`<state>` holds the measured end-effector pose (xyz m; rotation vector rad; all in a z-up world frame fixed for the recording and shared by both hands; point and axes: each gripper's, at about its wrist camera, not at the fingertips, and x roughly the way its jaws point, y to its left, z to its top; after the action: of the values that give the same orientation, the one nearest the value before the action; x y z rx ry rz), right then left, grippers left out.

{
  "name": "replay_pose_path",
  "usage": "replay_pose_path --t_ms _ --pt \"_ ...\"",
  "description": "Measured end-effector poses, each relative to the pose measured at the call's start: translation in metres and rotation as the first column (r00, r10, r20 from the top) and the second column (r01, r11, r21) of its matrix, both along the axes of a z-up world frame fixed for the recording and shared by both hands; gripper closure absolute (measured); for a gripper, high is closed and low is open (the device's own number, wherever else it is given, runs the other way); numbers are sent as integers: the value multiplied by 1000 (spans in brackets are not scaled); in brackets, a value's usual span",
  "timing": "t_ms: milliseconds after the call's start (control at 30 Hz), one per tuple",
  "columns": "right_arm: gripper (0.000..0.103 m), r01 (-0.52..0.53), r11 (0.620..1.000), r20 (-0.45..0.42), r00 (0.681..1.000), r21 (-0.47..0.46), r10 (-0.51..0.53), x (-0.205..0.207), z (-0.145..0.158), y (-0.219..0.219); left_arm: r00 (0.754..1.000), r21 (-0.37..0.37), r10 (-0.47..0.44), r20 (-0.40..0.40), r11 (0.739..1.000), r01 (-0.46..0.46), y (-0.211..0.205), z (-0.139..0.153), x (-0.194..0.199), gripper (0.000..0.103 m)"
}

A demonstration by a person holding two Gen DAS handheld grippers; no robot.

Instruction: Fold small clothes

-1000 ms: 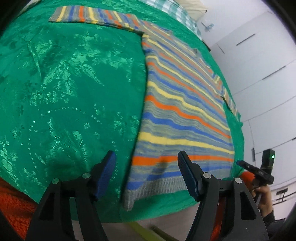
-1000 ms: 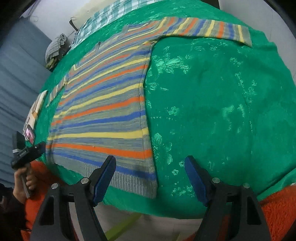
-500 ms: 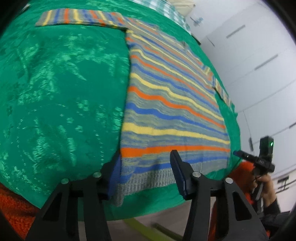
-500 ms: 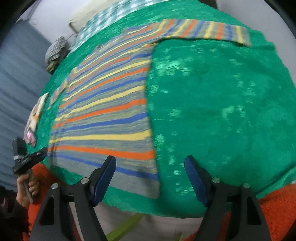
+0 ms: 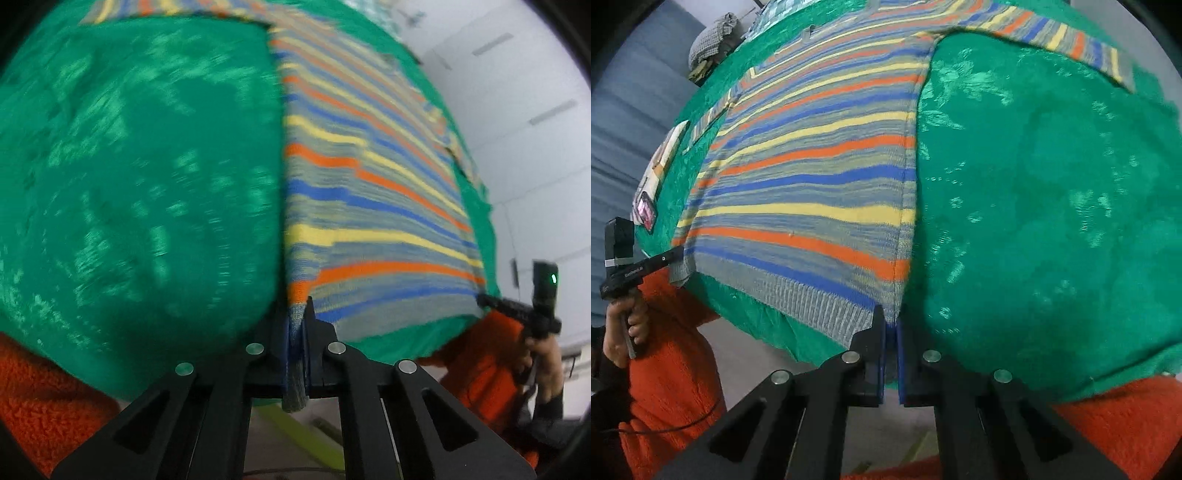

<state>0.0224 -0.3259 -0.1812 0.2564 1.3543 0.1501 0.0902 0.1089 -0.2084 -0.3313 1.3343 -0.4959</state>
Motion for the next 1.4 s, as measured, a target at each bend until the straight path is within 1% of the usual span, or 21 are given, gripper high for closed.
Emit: replay_pose_path --t_ms 67,133,200,233,300,333,400,433,467,533,667,700,767,867,933,1033,1100,1167,1200,1300,1400 --pt "99 -7 998 -25 1000 -56 6 4 -10 0 999 4 24 -25 1000 -24 2 -8 4 99" --pt "99 0 998 -47 999 -58 -2 8 -22 1 1000 45 2 -9 999 -2 -6 -8 3 99" --pt "99 3 998 -44 999 -70 -6 10 -24 3 999 98 -31 20 995 28 -15 -3 -1 98" --pt "99 -1 997 -41 999 -80 -2 10 -23 4 999 120 -35 26 992 31 -18 -1 -2 94" --pt "99 -5 996 -37 999 -86 2 9 -21 5 999 145 -17 30 989 12 -16 1 -4 92" --pt "99 -3 996 -35 999 -86 0 8 -20 3 1000 145 -1 25 989 -2 -13 2 -4 88" --pt "95 10 996 -32 999 -93 -13 7 -17 1 999 159 45 27 986 -49 -5 8 -8 72" --pt "83 17 995 -30 999 -94 -20 5 -16 1 997 173 64 36 982 -69 2 13 -11 56" --pt "65 28 995 -25 999 -98 -31 2 -13 -1 995 188 85 56 978 -94 6 19 -13 43" --pt "45 61 992 19 998 -112 -59 -7 0 -8 983 197 132 125 968 -155 14 36 -19 36" --pt "44 145 978 178 977 -151 -117 -18 34 -19 928 140 223 299 952 -274 27 69 -23 22" --pt "43 180 970 251 958 -161 -136 -18 46 -21 909 121 243 339 947 -299 27 75 -20 20" --pt "32 239 954 359 919 -179 -162 -16 59 -22 882 83 267 387 943 -322 26 81 -8 15" --pt "28 319 933 507 840 -169 -195 -8 66 -22 850 58 264 457 944 -324 20 82 17 14" --pt "28 346 924 544 813 -164 -208 -1 63 -20 825 75 247 509 942 -328 14 77 36 14" --pt "28 370 916 533 812 -155 -238 7 46 -25 803 139 222 553 926 -351 9 59 55 14" --pt "28 368 912 513 826 -179 -233 10 37 -25 824 207 188 535 916 -344 12 36 59 14" --pt "28 366 910 490 840 -194 -233 10 28 -28 874 266 196 444 903 -337 14 15 70 14" --pt "28 370 909 472 847 -190 -246 11 24 -32 891 256 208 404 909 -329 15 9 74 14" --pt "28 389 906 454 846 -166 -280 14 15 -38 887 253 203 415 911 -327 14 6 76 9" --pt "28 388 909 432 853 -153 -292 15 7 -40 895 301 157 418 905 -300 7 1 76 5"
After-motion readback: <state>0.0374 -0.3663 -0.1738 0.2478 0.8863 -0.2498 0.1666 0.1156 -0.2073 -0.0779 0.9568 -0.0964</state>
